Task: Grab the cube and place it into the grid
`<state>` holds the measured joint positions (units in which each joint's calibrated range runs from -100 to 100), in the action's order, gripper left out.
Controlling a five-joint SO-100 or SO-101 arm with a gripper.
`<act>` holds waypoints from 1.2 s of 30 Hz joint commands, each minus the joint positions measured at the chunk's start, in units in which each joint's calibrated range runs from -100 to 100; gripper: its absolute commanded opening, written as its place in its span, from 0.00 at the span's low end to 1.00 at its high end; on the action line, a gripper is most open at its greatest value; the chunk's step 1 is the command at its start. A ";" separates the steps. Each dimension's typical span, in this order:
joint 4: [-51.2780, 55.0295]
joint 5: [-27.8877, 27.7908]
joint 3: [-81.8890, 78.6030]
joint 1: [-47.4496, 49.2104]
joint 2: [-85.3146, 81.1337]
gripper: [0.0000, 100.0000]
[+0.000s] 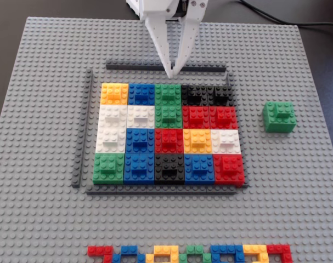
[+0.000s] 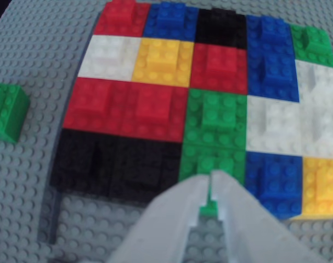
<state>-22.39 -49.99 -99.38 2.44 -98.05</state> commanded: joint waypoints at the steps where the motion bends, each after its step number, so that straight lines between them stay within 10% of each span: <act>1: 0.80 5.91 -0.62 -1.01 -1.95 0.00; 36: 1.58 6.50 3.37 -0.64 -1.86 0.00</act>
<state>-21.66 -43.74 -98.23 2.15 -98.05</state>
